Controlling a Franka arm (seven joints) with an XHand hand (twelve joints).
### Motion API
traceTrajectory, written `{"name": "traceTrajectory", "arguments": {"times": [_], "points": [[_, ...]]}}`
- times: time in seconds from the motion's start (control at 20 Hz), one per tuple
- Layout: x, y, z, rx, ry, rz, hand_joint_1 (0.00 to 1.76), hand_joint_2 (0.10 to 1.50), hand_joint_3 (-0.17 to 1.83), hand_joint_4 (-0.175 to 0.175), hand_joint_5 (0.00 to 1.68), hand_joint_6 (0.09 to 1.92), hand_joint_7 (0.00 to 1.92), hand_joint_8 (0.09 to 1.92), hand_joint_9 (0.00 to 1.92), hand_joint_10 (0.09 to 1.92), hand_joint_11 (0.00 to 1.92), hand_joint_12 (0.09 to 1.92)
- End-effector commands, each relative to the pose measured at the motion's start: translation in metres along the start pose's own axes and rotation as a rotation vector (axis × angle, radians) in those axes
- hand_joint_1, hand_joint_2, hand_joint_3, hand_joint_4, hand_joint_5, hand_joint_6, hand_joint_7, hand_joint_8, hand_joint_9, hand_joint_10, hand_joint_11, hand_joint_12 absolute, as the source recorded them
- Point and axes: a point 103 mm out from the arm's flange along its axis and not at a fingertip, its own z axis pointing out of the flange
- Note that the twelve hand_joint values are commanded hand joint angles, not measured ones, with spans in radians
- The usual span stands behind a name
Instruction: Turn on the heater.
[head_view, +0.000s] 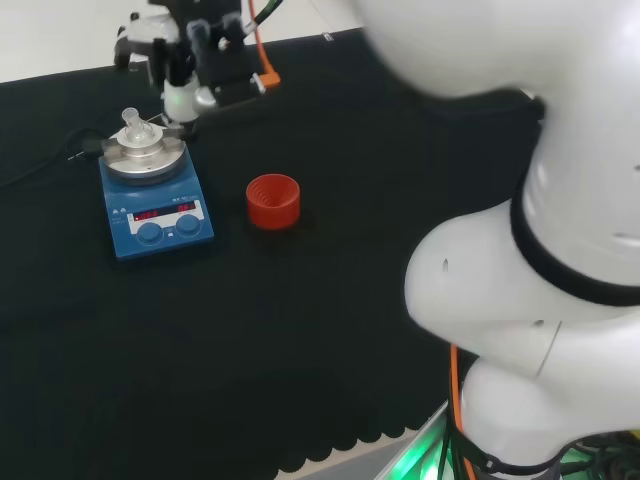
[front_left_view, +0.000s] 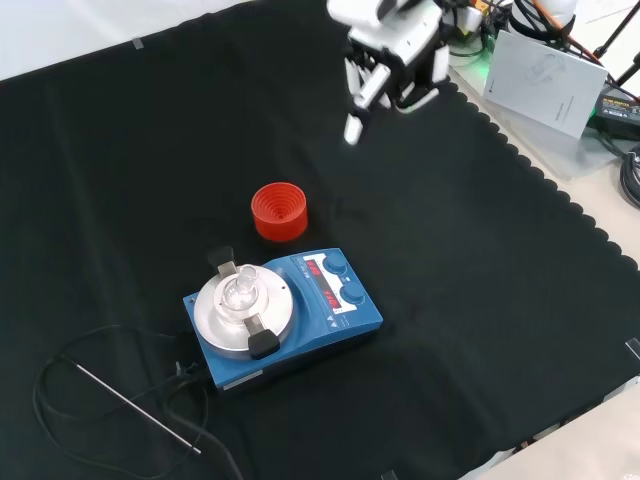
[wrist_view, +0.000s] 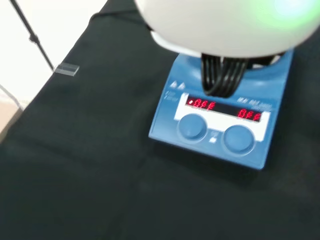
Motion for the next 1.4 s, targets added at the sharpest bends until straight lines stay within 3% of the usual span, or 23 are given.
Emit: {"name": "traceTrajectory", "arguments": {"times": [0.05, 1.4], "points": [[0.033, 0.019, 0.067, 0.157, -0.004, -0.056, 1.54, 0.5, 1.26, -0.059, 0.23, 0.39, 1.55, 1.47, 1.62, 1.35, 1.22, 1.25], [0.028, 0.013, 0.096, 0.224, 0.009, -0.024, 1.54, 0.5, 1.27, -0.061, 0.24, 0.39, 1.55, 1.48, 1.62, 1.35, 1.23, 1.26]]}}
